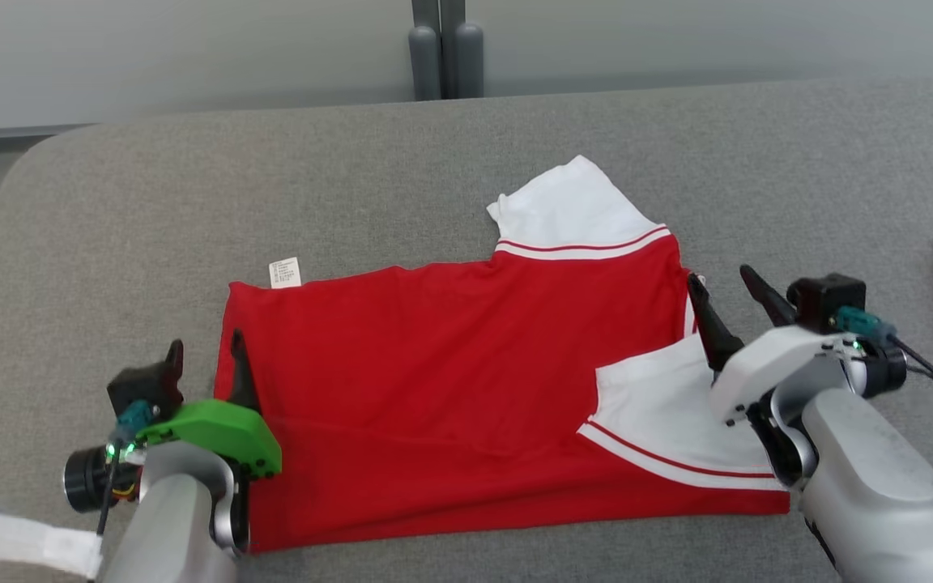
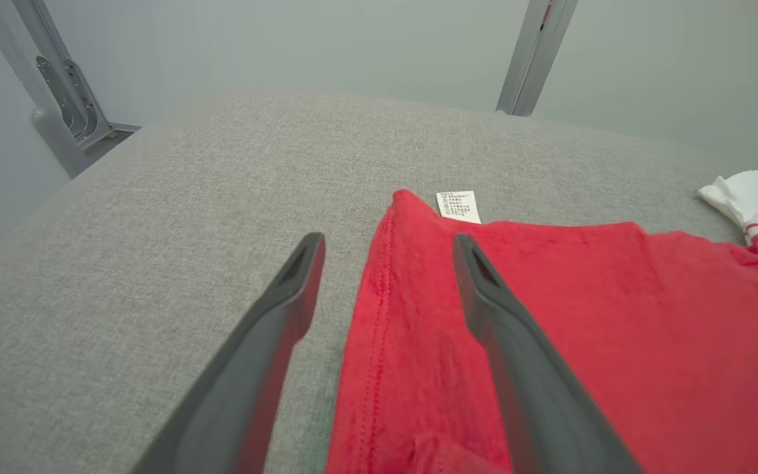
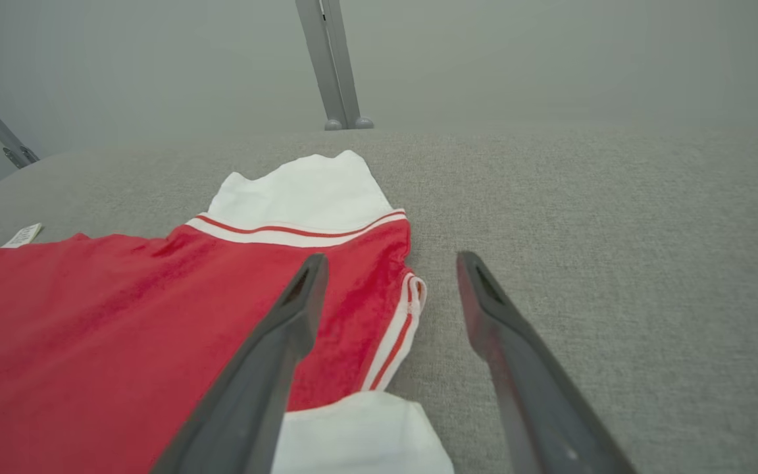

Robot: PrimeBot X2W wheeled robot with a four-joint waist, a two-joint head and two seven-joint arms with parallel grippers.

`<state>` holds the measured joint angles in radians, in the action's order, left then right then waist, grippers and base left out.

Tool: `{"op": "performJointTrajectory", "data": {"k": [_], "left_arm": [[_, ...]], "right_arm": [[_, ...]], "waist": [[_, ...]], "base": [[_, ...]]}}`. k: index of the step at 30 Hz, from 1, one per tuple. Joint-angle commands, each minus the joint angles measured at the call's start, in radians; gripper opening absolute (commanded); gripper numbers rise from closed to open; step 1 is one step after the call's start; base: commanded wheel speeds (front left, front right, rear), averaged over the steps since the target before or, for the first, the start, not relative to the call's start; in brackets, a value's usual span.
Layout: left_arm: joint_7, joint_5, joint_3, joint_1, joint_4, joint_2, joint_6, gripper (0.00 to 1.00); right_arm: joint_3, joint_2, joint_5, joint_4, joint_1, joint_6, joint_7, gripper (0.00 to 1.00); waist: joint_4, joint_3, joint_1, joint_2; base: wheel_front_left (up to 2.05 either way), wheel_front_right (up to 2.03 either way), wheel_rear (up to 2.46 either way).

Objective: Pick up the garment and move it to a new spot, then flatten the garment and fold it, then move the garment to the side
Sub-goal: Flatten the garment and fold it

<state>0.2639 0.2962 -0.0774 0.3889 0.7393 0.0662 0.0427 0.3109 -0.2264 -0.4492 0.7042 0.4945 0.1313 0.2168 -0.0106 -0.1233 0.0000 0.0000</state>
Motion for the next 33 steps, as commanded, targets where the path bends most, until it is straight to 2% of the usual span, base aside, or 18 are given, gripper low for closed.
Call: {"op": "performJointTrajectory", "data": {"k": [1,8,15,16,17,18,19,20,22,23,26,33], "left_arm": [[-0.005,-0.009,-0.003,0.043,0.034,0.008,-0.004,1.00],[-0.006,-0.009,-0.006,0.213,0.192,0.031,-0.010,1.00],[0.000,-0.008,-0.013,0.315,0.274,0.036,-0.024,1.00],[0.000,-0.007,-0.013,0.324,0.282,0.035,-0.026,0.98],[0.001,-0.006,-0.015,0.331,0.289,0.034,-0.030,0.84],[0.001,-0.007,-0.017,0.338,0.298,0.032,-0.033,0.49],[0.001,-0.006,-0.018,0.344,0.308,0.031,-0.033,0.39],[0.001,-0.005,-0.020,0.350,0.317,0.030,-0.035,0.22],[0.001,-0.007,-0.024,0.362,0.332,0.028,-0.034,0.03],[0.001,-0.011,-0.028,0.367,0.343,0.025,-0.031,0.00],[0.001,-0.014,-0.035,0.381,0.349,0.021,-0.032,0.00],[0.002,-0.026,-0.049,0.393,0.263,0.001,-0.034,0.00]], "right_arm": [[0.008,0.005,0.011,0.008,0.027,-0.001,-0.002,1.00],[0.058,0.026,0.014,0.025,0.134,-0.001,0.003,1.00],[0.104,0.013,-0.005,0.033,0.208,-0.001,0.006,1.00],[0.110,0.010,-0.007,0.033,0.218,-0.001,0.006,1.00],[0.115,0.008,-0.010,0.035,0.228,-0.001,0.006,1.00],[0.121,0.003,-0.010,0.037,0.240,-0.001,0.005,1.00],[0.126,0.000,-0.011,0.038,0.251,-0.001,0.006,1.00],[0.133,-0.003,-0.012,0.040,0.261,-0.001,0.004,1.00],[0.147,-0.011,-0.012,0.047,0.288,-0.001,-0.007,1.00],[0.154,-0.018,-0.012,0.053,0.308,-0.001,-0.017,1.00],[0.170,-0.025,-0.016,0.067,0.356,-0.001,-0.047,1.00],[0.207,-0.032,-0.059,0.138,0.479,-0.001,-0.165,1.00]], "waist": [[0.009,-0.047,0.0000,0.0000],[0.021,-0.119,0.0000,0.0000],[0.029,-0.171,0.0000,0.0000],[0.029,-0.175,0.0000,0.0000],[0.029,-0.178,0.0000,0.0000],[0.029,-0.182,0.0000,0.0000],[0.028,-0.185,0.0000,0.0000],[0.028,-0.187,0.0000,0.0000],[0.025,-0.193,0.0000,0.0000],[0.022,-0.198,0.0000,0.0000],[0.013,-0.209,0.0000,0.0000],[-0.038,-0.253,0.0000,0.0000]], "base": [[0.00,0.00,0.00],[0.00,0.00,0.00],[0.00,0.00,0.00],[0.00,0.00,0.00],[0.00,0.00,0.00],[0.00,0.00,0.00],[0.00,0.00,0.00],[0.00,0.00,0.00],[0.00,0.00,0.00],[0.00,0.00,0.00],[0.00,0.00,0.00],[0.00,0.00,0.00]]}}
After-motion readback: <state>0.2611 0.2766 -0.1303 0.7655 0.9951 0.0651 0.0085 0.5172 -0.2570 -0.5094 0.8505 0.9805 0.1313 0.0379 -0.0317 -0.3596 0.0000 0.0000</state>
